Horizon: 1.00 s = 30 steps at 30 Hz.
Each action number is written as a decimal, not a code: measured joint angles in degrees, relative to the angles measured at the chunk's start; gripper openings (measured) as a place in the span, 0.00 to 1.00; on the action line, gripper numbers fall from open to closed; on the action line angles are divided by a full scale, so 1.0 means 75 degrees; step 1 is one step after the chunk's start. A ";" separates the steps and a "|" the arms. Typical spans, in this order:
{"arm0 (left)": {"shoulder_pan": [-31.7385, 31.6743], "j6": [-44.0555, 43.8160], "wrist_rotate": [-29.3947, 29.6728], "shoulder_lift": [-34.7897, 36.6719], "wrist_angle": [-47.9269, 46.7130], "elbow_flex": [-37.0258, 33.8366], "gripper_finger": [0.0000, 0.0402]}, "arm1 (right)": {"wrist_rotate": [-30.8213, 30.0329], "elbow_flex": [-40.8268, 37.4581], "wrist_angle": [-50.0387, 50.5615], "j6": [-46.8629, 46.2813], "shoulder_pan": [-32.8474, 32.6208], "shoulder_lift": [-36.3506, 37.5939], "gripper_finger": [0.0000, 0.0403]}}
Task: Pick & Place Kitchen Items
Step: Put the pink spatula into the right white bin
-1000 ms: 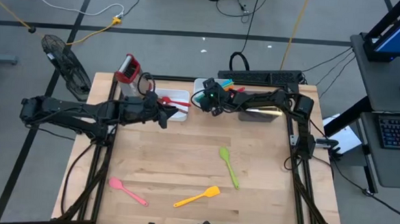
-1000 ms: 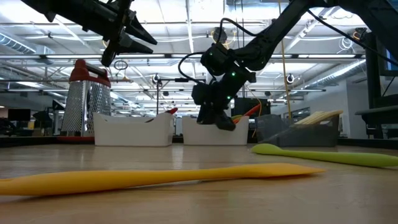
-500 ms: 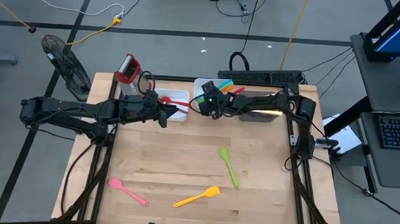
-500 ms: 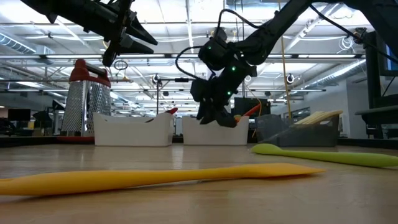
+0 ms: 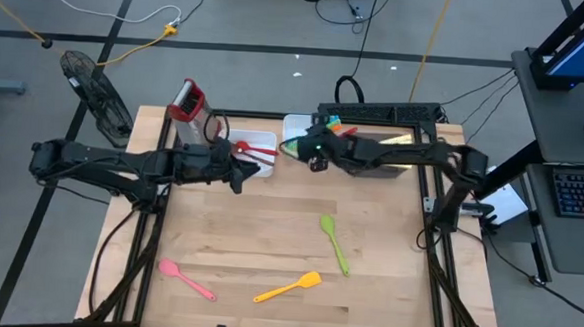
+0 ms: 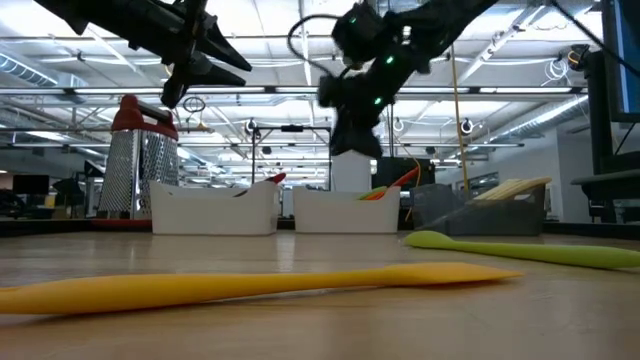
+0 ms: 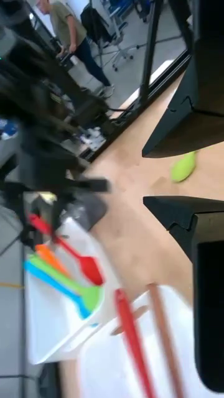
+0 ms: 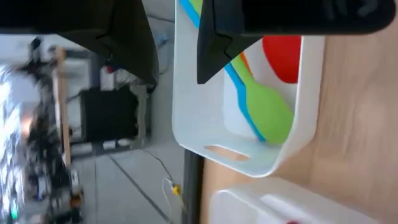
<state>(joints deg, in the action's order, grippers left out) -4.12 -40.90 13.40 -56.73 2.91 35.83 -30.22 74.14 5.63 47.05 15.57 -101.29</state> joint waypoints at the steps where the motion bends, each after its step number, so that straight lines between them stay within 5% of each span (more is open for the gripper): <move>1: 0.0093 -0.0167 -0.0004 0.0000 -0.0116 0.0000 0.28 | 0.0013 -0.0050 0.0126 -0.0385 0.0000 0.0196 0.26; 14: 0.1919 -0.4362 0.0275 0.0001 -0.2047 0.0002 0.28 | 0.0024 -0.2399 0.0293 -0.3767 0.0093 0.3365 0.26; 23: 0.3498 -0.7408 0.0272 -0.0084 -0.2434 0.0000 0.28 | 0.0260 -0.4058 -0.0373 -0.4015 -0.0042 0.5044 0.26; 30: 0.4529 -1.0401 -0.0325 -0.1218 -0.2542 0.0227 0.28 | 0.0830 -0.4442 -0.0587 -0.4004 -0.0090 0.5631 0.26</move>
<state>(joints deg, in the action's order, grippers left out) 29.84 -118.91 10.96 -65.87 -16.16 37.54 -23.99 40.82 1.23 17.02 14.90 -59.05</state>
